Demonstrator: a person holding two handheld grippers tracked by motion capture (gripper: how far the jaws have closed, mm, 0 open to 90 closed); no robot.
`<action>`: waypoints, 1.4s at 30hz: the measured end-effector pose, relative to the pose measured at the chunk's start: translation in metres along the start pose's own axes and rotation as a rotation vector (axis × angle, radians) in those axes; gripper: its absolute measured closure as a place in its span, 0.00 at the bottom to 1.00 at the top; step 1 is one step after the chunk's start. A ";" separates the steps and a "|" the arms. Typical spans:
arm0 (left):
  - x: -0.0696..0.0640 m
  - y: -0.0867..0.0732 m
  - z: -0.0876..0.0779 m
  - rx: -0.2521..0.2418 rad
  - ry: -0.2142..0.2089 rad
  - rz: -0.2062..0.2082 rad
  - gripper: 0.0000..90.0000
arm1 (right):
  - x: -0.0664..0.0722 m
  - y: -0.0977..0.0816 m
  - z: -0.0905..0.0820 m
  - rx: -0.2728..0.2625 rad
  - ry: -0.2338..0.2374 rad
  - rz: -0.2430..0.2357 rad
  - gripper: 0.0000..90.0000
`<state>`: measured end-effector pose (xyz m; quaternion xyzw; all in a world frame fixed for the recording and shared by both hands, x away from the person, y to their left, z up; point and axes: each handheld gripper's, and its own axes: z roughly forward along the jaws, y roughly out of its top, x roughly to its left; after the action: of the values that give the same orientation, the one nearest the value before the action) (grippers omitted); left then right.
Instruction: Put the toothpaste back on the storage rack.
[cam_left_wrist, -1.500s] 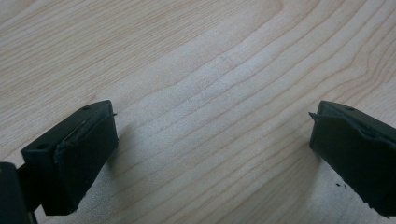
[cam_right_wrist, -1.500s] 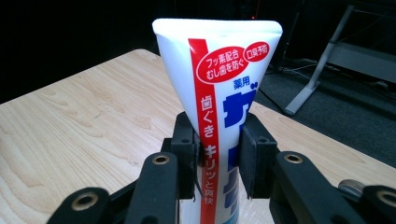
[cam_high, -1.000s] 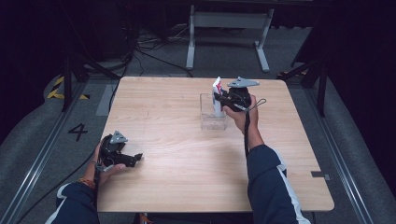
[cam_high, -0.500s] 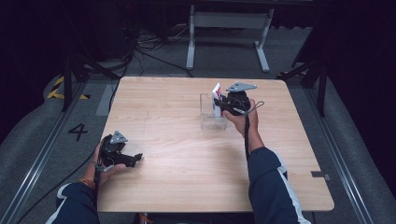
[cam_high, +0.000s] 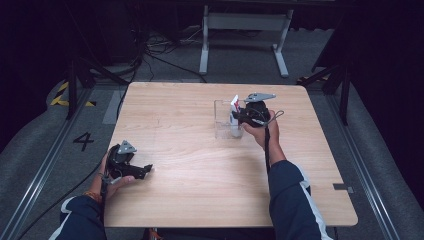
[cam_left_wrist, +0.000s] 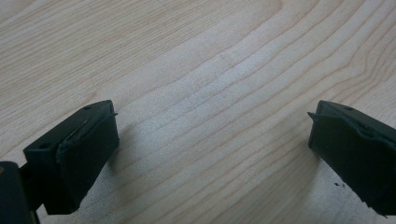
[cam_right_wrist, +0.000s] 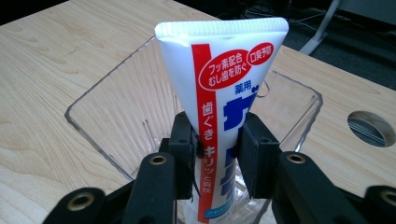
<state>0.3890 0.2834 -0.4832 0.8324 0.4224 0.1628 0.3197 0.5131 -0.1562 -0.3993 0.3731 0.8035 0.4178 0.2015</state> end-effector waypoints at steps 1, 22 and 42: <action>0.000 0.000 0.000 0.000 0.000 0.000 0.02 | 0.000 0.000 -0.001 0.002 0.000 -0.006 0.77; -0.001 -0.001 0.000 -0.001 0.003 -0.009 0.02 | 0.001 -0.007 -0.008 -0.013 -0.001 0.016 0.71; -0.001 -0.001 -0.001 0.002 0.005 -0.004 0.02 | 0.007 -0.008 -0.031 -0.016 -0.044 -0.002 0.50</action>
<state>0.3879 0.2835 -0.4830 0.8315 0.4249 0.1640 0.3182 0.4855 -0.1694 -0.3881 0.3797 0.7960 0.4156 0.2223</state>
